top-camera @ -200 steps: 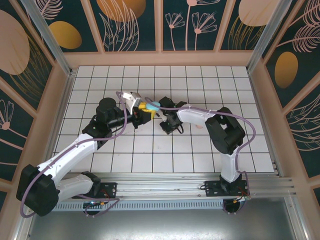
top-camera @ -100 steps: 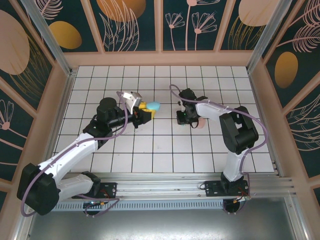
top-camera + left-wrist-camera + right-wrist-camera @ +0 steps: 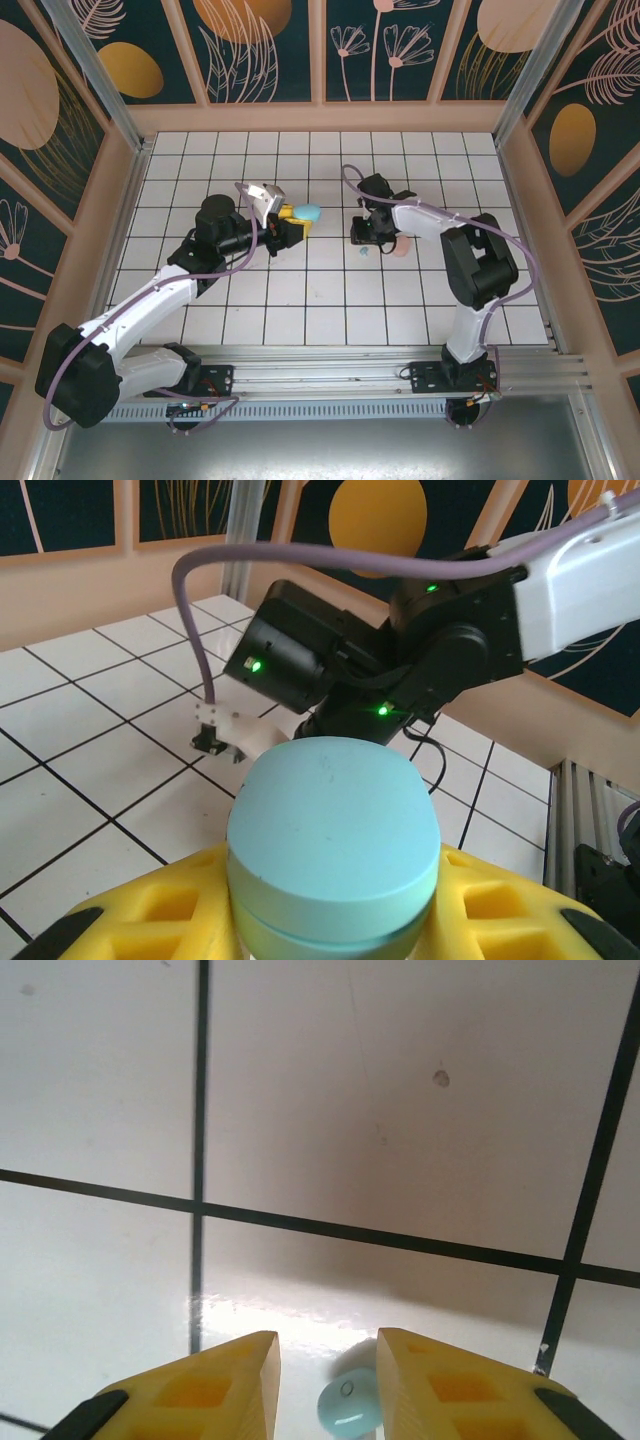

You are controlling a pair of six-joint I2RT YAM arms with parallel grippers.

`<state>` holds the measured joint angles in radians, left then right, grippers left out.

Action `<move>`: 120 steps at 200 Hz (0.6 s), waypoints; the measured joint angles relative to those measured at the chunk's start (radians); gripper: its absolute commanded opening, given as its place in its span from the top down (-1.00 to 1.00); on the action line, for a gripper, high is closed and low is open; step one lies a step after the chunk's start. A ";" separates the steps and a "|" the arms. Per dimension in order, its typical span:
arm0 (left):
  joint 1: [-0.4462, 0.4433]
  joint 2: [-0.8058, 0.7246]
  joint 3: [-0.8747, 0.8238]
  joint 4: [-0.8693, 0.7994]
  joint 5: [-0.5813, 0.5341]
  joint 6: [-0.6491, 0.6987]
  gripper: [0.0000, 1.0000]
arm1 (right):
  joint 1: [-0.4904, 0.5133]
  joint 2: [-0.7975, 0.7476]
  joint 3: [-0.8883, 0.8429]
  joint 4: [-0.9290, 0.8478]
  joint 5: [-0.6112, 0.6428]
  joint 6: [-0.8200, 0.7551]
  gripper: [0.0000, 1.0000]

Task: Insert the wireless bluetooth earbuds into the charging case

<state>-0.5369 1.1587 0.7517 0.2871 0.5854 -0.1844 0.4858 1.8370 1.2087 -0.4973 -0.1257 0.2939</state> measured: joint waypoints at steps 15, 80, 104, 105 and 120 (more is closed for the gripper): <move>0.000 0.000 0.000 0.000 0.000 0.000 1.00 | 0.000 -0.047 -0.022 0.004 -0.003 0.000 0.35; 0.000 0.000 0.000 0.000 0.000 0.000 1.00 | 0.004 -0.105 -0.090 0.000 0.029 0.119 0.35; 0.000 0.003 0.000 0.000 0.000 0.000 1.00 | 0.021 -0.105 -0.095 -0.001 0.047 0.172 0.35; 0.000 0.003 0.000 0.000 0.000 0.000 1.00 | 0.023 -0.104 -0.095 -0.001 0.048 0.174 0.35; 0.000 0.006 0.000 0.000 0.001 0.000 1.00 | 0.038 -0.094 -0.089 -0.002 0.060 0.195 0.35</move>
<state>-0.5369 1.1652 0.7517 0.2871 0.5861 -0.1844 0.5236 1.7432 1.1194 -0.4992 -0.0658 0.4885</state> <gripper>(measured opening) 0.355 0.325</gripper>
